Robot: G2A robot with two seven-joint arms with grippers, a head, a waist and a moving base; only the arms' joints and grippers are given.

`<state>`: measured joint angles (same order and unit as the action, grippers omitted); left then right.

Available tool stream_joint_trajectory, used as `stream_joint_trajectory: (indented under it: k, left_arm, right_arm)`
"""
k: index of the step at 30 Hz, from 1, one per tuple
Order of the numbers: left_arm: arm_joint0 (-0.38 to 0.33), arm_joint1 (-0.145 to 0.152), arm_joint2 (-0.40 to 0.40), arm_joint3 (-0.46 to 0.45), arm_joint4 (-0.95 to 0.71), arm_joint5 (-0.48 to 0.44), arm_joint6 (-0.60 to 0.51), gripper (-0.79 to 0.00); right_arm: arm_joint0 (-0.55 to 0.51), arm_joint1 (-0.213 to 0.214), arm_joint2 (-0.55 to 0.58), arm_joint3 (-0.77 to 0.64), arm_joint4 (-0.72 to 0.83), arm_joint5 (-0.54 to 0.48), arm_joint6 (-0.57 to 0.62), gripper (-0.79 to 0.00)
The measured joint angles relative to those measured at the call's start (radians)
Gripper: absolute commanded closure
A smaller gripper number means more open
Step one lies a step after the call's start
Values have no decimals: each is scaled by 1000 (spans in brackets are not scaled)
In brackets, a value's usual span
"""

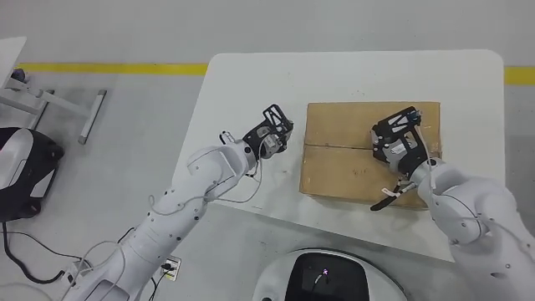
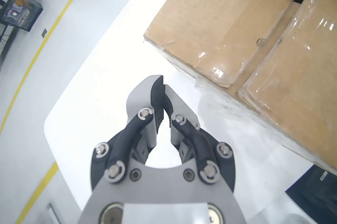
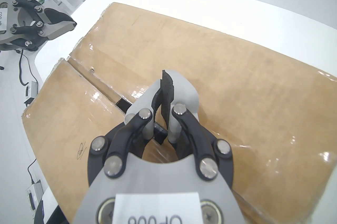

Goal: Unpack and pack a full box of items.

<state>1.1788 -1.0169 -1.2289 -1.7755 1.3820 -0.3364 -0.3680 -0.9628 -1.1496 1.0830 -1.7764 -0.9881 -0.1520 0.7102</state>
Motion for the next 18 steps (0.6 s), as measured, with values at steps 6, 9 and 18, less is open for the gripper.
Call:
stream_joint_trajectory:
  k: [6,9,18]
  left_arm:
    - [0,-1,19,70,17,-65,-49,-785]
    - [-28,-8,48,116,12,-93,-51,-785]
    - [-130,-37,137,205,0,-95,-20,-785]
  right_arm:
    - [1,-3,1,-5,-3,0,2,0]
    - [-1,-4,2,-7,-6,2,4,0]
    - [-8,-7,5,-15,-13,10,8,0]
